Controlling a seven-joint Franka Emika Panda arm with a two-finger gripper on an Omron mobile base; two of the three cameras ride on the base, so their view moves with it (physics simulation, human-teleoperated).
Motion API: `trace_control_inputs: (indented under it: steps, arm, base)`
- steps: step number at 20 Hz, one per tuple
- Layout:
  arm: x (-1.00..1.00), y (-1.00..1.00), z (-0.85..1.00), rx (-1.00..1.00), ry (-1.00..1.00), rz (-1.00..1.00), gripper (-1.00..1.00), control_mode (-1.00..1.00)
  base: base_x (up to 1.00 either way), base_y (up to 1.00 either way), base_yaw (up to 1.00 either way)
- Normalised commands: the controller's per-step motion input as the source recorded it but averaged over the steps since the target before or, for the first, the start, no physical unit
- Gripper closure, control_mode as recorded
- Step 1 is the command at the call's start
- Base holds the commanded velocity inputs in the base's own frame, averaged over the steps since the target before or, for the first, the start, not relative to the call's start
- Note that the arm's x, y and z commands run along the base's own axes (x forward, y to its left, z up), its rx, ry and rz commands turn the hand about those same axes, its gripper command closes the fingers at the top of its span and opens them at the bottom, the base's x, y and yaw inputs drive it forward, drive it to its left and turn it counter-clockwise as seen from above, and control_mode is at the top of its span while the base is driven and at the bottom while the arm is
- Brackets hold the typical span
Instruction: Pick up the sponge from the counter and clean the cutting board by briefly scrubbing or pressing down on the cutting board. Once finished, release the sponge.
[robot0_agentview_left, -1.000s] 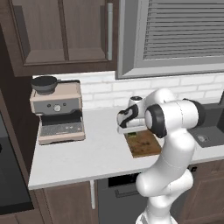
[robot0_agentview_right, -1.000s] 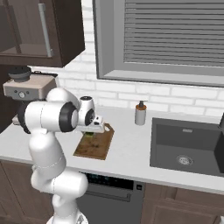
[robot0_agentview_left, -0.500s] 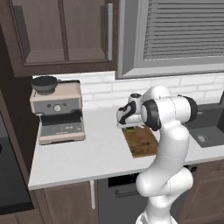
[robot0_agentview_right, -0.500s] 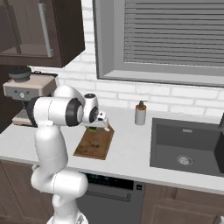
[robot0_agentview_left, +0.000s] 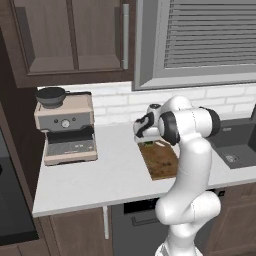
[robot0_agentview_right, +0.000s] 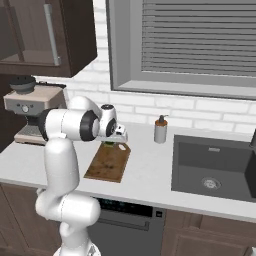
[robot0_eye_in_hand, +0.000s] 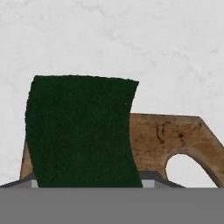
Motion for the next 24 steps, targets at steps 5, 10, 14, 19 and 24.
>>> trace_control_inputs:
  steps: [5, 10, 14, 19, 24]
  arm:
    - [-0.34, -0.44, -0.46, 0.00, 0.00, 0.00, 1.00, -1.00]
    - [-0.68, -0.56, -0.25, 0.00, 0.00, 0.00, 1.00, -1.00]
    - [-0.87, -0.40, -0.40, 0.00, 0.00, 0.00, 1.00, -1.00]
    - [-1.00, -0.20, -0.45, 0.00, 0.00, 0.01, 1.00, -1.00]
    - [-1.00, -0.01, -0.38, 0.00, 0.03, 0.04, 1.00, -1.00]
  base:
    - [0.00, 0.00, 0.00]
    - [0.00, 0.00, 0.00]
    - [0.00, 0.00, 0.00]
    - [0.00, 0.00, 0.00]
    - [0.00, 0.00, 0.00]
